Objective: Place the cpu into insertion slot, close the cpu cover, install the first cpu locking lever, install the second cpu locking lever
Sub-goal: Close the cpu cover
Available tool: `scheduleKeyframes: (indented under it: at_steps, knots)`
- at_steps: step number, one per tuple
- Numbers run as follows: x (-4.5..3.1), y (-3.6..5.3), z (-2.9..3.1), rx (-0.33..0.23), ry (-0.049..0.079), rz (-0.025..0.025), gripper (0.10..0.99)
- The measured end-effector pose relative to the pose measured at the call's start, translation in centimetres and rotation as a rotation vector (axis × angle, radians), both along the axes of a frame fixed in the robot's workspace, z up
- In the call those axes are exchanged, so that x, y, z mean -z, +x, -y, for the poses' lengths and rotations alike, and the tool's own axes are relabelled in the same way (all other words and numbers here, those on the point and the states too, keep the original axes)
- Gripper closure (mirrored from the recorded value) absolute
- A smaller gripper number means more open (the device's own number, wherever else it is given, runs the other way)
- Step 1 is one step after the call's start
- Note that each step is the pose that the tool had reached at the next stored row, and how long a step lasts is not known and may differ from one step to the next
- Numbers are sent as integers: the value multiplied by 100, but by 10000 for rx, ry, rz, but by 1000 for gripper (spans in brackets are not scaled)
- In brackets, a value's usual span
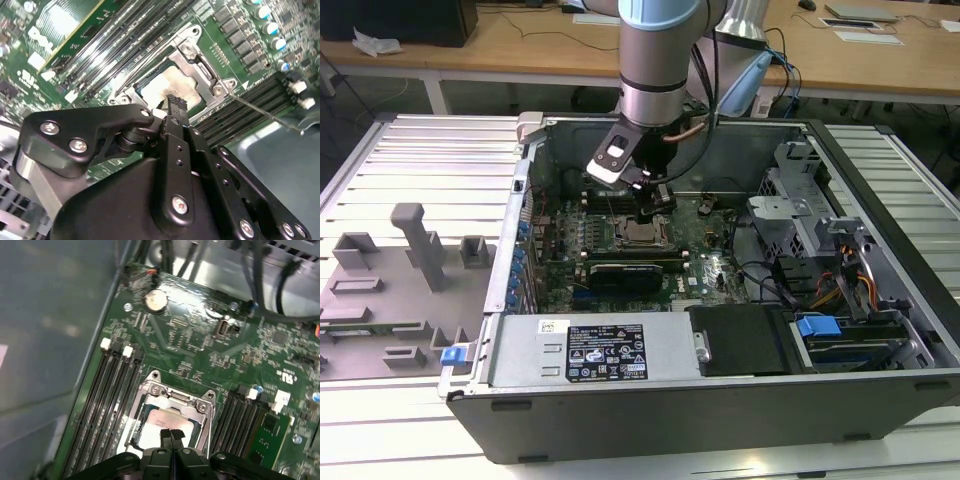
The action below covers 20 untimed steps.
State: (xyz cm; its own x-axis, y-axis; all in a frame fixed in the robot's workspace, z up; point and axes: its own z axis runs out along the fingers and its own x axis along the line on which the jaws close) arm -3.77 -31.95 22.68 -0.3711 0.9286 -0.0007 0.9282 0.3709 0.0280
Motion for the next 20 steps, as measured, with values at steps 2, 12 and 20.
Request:
scheduleKeyframes:
  at_steps: [2, 12, 20]
  knots:
    - [2, 0, 0, -464, -17, 0, 980]
    - [6, 0, 0, -2510, -133, -4, 980]
    - [9, 0, 0, -4181, -152, 7, 980]
